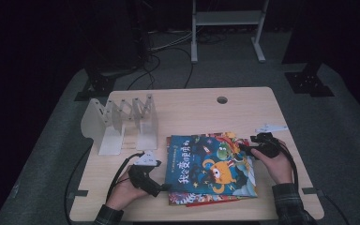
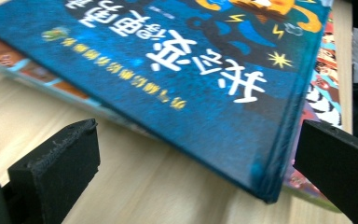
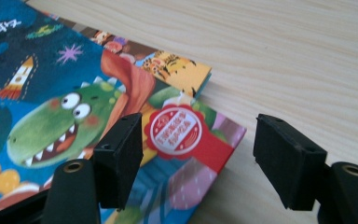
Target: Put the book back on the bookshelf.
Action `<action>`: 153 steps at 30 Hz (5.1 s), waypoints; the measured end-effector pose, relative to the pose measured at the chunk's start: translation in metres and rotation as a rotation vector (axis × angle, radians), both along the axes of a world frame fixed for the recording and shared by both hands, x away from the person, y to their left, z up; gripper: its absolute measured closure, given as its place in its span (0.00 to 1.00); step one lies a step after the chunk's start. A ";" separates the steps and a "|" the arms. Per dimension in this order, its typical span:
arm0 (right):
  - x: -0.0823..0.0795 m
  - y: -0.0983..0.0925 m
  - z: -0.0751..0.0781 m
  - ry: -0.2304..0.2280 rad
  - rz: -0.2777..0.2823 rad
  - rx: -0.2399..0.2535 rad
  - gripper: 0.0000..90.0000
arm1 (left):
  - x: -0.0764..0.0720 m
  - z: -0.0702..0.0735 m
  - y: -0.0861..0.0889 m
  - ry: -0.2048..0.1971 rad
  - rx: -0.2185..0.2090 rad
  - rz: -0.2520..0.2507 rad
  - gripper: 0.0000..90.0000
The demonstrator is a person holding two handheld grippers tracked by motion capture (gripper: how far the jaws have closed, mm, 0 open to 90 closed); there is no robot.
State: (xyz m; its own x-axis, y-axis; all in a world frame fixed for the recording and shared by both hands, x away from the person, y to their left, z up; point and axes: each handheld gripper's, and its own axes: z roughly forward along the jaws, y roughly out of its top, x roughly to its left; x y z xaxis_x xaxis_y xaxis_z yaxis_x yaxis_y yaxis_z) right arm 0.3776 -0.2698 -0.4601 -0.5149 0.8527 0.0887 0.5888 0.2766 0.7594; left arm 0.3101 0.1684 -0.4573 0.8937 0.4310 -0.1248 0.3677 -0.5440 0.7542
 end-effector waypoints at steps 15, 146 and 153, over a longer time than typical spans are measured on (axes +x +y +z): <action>0.016 0.002 -0.011 0.030 -0.005 0.069 0.34 | 0.007 0.000 0.023 -0.009 -0.005 0.072 0.00; -0.058 0.019 -0.010 -0.071 0.303 -0.063 0.40 | 0.012 -0.003 0.047 0.013 -0.016 0.143 0.00; -0.057 0.031 -0.010 -0.072 0.335 -0.063 0.40 | 0.013 -0.003 0.050 0.018 -0.018 0.154 0.00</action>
